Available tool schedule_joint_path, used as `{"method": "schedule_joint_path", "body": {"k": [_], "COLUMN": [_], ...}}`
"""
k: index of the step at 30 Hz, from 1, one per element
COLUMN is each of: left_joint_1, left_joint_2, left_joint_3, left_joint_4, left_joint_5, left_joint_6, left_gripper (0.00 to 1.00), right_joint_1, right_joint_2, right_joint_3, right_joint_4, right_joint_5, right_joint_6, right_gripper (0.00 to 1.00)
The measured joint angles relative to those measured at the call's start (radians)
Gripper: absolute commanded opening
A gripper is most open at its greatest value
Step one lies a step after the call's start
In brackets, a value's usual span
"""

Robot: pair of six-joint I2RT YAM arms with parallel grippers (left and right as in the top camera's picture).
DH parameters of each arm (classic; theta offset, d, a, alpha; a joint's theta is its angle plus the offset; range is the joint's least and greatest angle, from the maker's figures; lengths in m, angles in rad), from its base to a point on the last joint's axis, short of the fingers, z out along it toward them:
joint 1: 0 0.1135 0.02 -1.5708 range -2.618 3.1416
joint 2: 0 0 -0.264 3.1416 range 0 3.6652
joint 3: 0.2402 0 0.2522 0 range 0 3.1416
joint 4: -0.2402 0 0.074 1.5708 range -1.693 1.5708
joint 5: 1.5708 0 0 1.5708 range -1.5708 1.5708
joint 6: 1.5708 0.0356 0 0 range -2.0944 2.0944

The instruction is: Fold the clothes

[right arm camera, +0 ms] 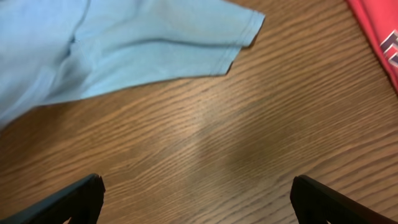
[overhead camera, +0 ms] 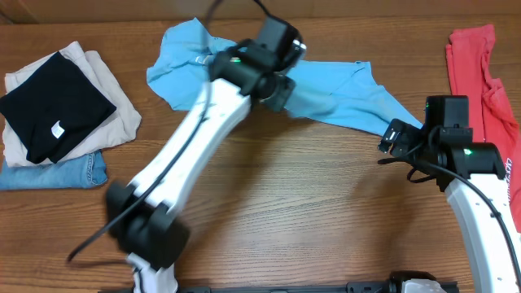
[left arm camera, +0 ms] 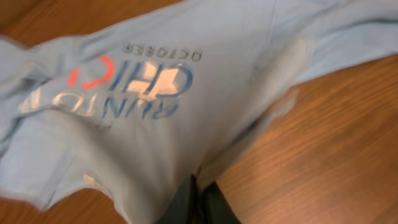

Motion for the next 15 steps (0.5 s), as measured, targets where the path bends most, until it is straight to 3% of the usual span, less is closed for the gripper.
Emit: {"method": "schedule_joint_path", "body": {"k": [9,15], "left_joint_1": [0.041,0.074], "left_joint_2": [-0.094,-0.093], "left_joint_3": [0.004,0.003], "left_joint_4": [-0.361,-0.538], "left_joint_5": [-0.092,-0.199], "left_joint_6": [-0.088,-0.236], "left_gripper": [0.04,0.04], "right_joint_1": [0.000,0.000], "right_joint_2": [0.134,0.222], "right_joint_3": [0.000,0.000], "right_joint_4": [0.005,0.051], "right_joint_5": [-0.060,-0.077], "right_joint_6": [-0.002,-0.002], "right_gripper": [1.00,1.00]}}
